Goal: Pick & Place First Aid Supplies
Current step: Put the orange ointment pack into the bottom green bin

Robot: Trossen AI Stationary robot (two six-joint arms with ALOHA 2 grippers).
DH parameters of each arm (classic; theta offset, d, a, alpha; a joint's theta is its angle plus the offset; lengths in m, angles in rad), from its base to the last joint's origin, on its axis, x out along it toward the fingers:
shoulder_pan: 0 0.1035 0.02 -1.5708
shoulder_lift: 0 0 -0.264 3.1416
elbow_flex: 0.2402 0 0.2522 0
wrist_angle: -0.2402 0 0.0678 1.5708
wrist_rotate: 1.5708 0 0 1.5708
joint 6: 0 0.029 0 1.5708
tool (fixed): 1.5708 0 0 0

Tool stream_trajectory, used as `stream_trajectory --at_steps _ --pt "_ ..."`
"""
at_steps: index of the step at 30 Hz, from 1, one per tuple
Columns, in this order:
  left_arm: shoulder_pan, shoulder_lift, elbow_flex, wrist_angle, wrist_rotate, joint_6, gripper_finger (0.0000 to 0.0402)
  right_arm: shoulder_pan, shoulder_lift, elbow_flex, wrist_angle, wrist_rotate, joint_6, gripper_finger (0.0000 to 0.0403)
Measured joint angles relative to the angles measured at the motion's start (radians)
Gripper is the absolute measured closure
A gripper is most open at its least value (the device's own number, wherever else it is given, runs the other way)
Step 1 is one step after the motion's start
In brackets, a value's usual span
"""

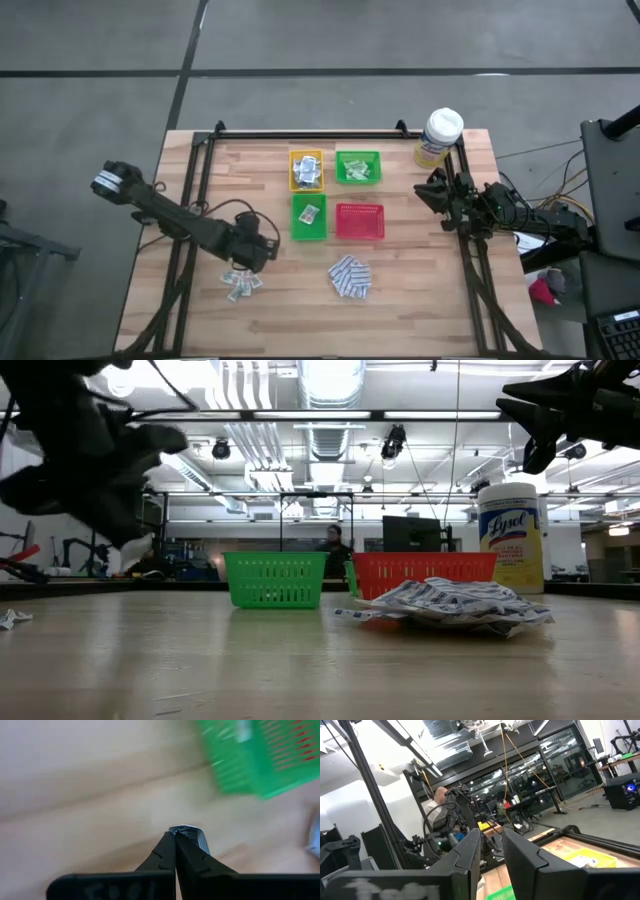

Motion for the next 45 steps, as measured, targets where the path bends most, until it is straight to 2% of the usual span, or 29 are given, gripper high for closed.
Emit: stream_trajectory --at_steps 4,9,14,25,32,38,45 --pt "0.0 -0.001 0.0 0.107 -0.068 0.197 0.0401 0.0 0.0 0.0 0.0 0.0 -0.003 0.033" --pt "0.0 0.0 -0.002 0.253 -0.081 0.48 0.0401 0.0 0.0 0.0 0.0 0.0 -0.003 0.0335" --pt "0.0 0.0 -0.002 0.298 -0.094 0.602 0.0401 0.0 0.0 0.0 0.0 0.0 -0.003 0.0328" --pt "0.009 0.0 0.002 0.333 -0.088 0.599 0.0401 0.0 0.0 0.0 0.0 0.0 -0.003 0.0325" --pt "0.127 0.0 0.063 0.338 0.113 0.513 0.0401 0.0 0.0 0.0 0.0 0.0 0.0 0.0335" --pt "0.224 0.0 0.11 0.336 0.129 0.509 0.0401 0.0 0.0 0.0 0.0 0.0 0.0 0.0328" --pt "0.313 0.0 0.174 0.261 0.129 0.53 0.0401 0.0 0.0 0.0 0.0 0.0 0.0 0.0321"
